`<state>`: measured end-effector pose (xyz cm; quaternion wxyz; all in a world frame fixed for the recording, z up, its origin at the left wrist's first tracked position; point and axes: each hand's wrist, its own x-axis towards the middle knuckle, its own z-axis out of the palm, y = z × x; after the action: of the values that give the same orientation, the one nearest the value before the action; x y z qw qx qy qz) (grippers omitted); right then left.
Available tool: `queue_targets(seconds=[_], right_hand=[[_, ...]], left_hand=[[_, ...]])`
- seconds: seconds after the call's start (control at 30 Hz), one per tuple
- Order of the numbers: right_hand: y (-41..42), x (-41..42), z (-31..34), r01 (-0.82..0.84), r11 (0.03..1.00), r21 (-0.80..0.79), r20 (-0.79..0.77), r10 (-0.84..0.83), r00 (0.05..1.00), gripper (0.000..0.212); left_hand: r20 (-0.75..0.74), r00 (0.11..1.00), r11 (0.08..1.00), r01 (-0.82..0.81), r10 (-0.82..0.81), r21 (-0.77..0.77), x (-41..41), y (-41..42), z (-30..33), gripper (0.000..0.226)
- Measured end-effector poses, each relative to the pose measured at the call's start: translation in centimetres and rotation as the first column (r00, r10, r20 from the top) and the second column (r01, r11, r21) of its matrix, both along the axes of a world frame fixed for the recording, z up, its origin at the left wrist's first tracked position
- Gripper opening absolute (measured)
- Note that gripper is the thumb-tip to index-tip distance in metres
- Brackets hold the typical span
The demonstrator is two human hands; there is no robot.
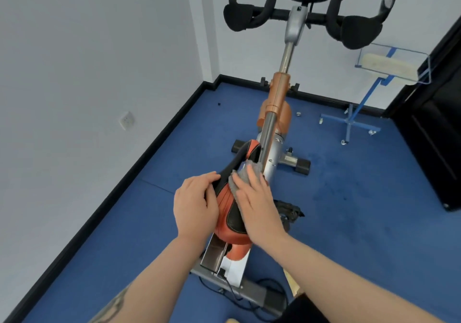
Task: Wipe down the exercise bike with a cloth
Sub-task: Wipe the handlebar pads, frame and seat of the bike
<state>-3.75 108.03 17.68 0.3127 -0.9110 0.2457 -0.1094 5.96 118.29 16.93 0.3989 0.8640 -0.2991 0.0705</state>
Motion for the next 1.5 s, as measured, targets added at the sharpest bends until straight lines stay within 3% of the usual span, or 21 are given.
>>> queue_targets(seconds=[0.13,0.27,0.3,0.43,0.53,0.67,0.8,0.87,1.03,1.13,1.2,1.3,1.4,1.5], right_hand=[[3.5,-2.6,-0.2,0.011,1.000,0.025,0.056,-0.012,0.998,0.060],[0.8,0.7,1.6,0.161,0.960,0.231,-0.002,-0.165,0.986,0.069],[0.7,1.1,1.9,0.188,0.959,0.211,-0.070,-0.177,0.982,0.066],[4.7,-1.0,1.2,0.105,0.982,-0.156,-0.264,-0.144,0.954,0.061],[4.2,-1.1,1.0,0.065,0.986,-0.156,-0.307,-0.111,0.945,0.058],[1.6,2.7,2.6,0.145,0.985,-0.091,-0.372,-0.169,0.913,0.054],[5.5,0.4,1.5,0.063,0.956,-0.287,-0.350,-0.166,0.922,0.059],[5.9,-0.7,1.0,0.012,0.950,-0.313,-0.345,-0.126,0.930,0.062],[2.7,2.4,1.8,0.176,0.970,-0.169,-0.323,-0.223,0.920,0.055],[5.8,-0.2,1.0,0.144,0.956,-0.255,-0.291,-0.218,0.931,0.062],[6.6,-1.7,0.7,0.111,0.970,-0.218,-0.312,-0.177,0.933,0.065],[3.8,0.1,0.9,0.221,0.974,-0.056,-0.223,-0.228,0.948,0.058],[2.2,1.3,1.7,0.385,0.904,0.188,-0.140,-0.363,0.921,0.061],[4.6,-1.1,1.6,0.380,0.898,0.221,-0.139,-0.357,0.924,0.067]], left_hand=[[-0.003,1.000,1.000,-0.008,0.008,-0.031,0.3,0.0,-0.1,0.032],[-0.020,1.000,1.000,0.004,-0.004,-0.031,0.2,-0.1,0.0,0.032],[-0.024,1.000,0.999,0.009,-0.010,-0.033,0.2,0.0,0.0,0.032],[-0.102,0.995,0.998,0.010,-0.016,-0.065,0.3,0.3,-0.3,0.035],[-0.144,0.989,0.996,0.025,-0.037,-0.086,0.4,0.3,-0.2,0.036],[-0.150,0.987,0.997,0.041,-0.051,-0.068,0.4,0.4,0.0,0.039],[-0.222,0.975,0.997,0.012,-0.031,-0.083,0.4,0.5,-0.1,0.038],[-0.236,0.971,0.996,0.009,-0.031,-0.093,0.5,0.5,-0.1,0.039],[-0.195,0.980,0.999,0.030,-0.032,-0.012,0.5,0.4,0.1,0.039],[-0.189,0.982,1.000,0.008,-0.011,-0.016,0.4,0.3,0.0,0.039],[-0.159,0.987,1.000,0.000,-0.002,-0.015,0.3,0.3,-0.1,0.043],[-0.110,0.994,1.000,0.011,-0.010,0.009,0.3,0.1,0.0,0.047],[-0.082,0.997,0.999,-0.009,0.011,0.031,0.3,0.1,0.0,0.047],[-0.062,0.998,0.997,-0.028,0.033,0.071,0.4,0.0,0.1,0.046]])
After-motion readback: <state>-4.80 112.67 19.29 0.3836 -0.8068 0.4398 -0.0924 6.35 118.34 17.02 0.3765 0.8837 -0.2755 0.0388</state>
